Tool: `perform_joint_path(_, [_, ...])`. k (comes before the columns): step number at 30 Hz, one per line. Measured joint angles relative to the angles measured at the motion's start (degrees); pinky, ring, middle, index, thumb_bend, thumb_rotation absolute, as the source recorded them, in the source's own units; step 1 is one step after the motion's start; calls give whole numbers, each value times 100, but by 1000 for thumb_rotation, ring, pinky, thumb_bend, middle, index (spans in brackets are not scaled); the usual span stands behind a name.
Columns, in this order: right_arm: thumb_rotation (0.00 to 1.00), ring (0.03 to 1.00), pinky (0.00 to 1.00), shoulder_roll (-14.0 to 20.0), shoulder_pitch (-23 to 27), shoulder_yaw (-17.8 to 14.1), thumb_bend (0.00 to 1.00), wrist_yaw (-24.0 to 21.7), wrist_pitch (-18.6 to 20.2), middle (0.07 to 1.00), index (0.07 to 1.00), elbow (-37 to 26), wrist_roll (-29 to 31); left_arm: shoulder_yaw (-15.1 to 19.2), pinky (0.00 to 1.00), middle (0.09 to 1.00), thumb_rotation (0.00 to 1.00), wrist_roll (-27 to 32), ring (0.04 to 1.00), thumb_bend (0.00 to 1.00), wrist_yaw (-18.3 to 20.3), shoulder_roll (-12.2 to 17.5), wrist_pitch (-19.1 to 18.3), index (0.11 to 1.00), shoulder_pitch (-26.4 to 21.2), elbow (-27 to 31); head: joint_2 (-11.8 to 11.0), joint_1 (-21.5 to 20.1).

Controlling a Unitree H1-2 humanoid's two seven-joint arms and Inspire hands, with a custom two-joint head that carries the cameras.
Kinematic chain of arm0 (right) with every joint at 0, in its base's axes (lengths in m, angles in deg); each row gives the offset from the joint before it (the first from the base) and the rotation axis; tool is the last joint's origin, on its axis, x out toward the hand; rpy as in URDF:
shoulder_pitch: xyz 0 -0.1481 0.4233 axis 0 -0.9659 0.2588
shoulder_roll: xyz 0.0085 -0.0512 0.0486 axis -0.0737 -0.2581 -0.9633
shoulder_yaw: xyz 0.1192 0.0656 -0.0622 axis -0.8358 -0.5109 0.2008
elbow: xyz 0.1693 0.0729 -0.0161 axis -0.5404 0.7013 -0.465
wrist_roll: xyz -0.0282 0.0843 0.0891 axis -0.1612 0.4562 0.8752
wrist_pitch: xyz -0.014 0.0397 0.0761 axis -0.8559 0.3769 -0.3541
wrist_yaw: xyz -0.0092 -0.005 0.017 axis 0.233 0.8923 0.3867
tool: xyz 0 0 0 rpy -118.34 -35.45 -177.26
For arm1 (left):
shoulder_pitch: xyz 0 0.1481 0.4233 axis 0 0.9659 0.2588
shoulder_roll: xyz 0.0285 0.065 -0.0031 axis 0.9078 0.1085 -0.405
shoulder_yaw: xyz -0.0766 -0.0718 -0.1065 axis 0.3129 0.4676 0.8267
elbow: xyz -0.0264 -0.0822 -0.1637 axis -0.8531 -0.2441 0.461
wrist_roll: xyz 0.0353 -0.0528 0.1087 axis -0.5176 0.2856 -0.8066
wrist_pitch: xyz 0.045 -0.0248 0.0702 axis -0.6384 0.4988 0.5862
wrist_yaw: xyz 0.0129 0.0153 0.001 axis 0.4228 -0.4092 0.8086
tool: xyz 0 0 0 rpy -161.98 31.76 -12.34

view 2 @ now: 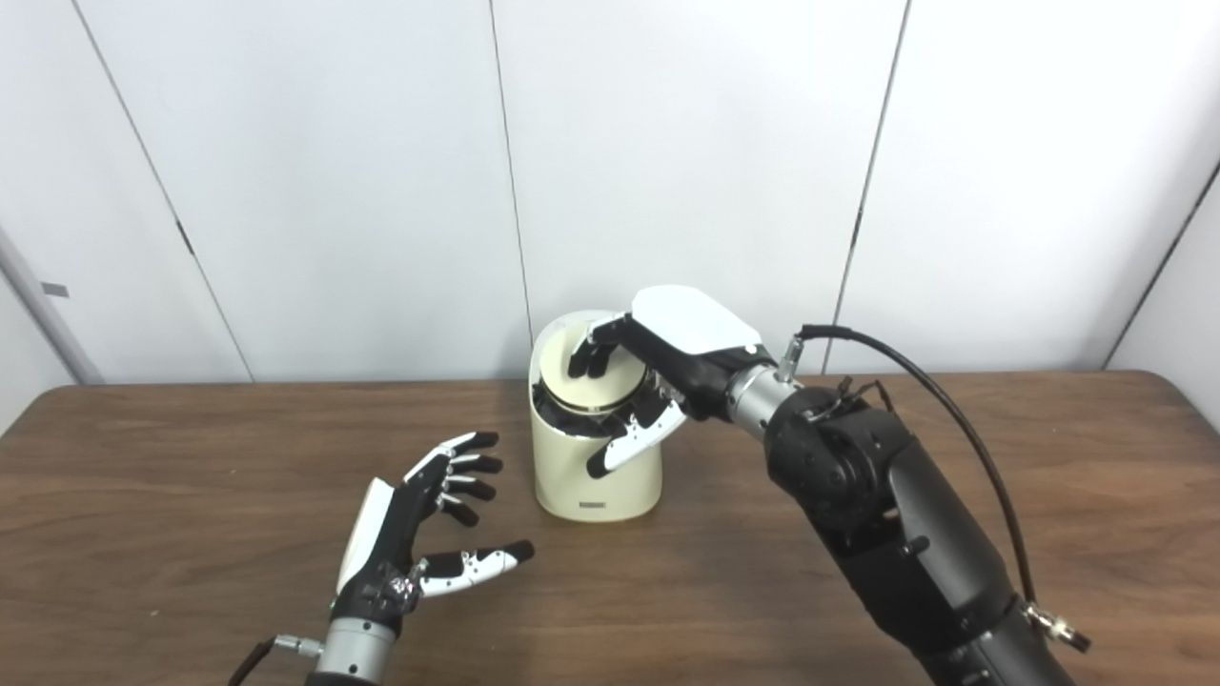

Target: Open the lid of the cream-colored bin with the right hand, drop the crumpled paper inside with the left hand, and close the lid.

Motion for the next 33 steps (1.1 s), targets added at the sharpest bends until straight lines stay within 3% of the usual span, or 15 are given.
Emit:
perform_joint_path(7, [355, 810, 807, 6, -23, -3, 810, 31, -191, 644, 650, 38, 25, 0, 510, 720, 0, -35, 634, 808, -1, -1, -1, 804, 0, 2, 26, 9])
perform_joint_path(19, [353, 814, 808, 5, -68, -3, 809, -33, -180, 642, 646, 0, 6, -9, 513, 718, 3, -94, 634, 800, 5, 0, -145, 804, 3, 82, 123, 17])
perform_joint_path(33, [342, 838, 876, -4, -144, 32, 801, -18, -39, 669, 656, 31, -68, -24, 505, 716, 8, -218, 625, 800, 39, 40, -232, 802, 96, 274, 246, 62])
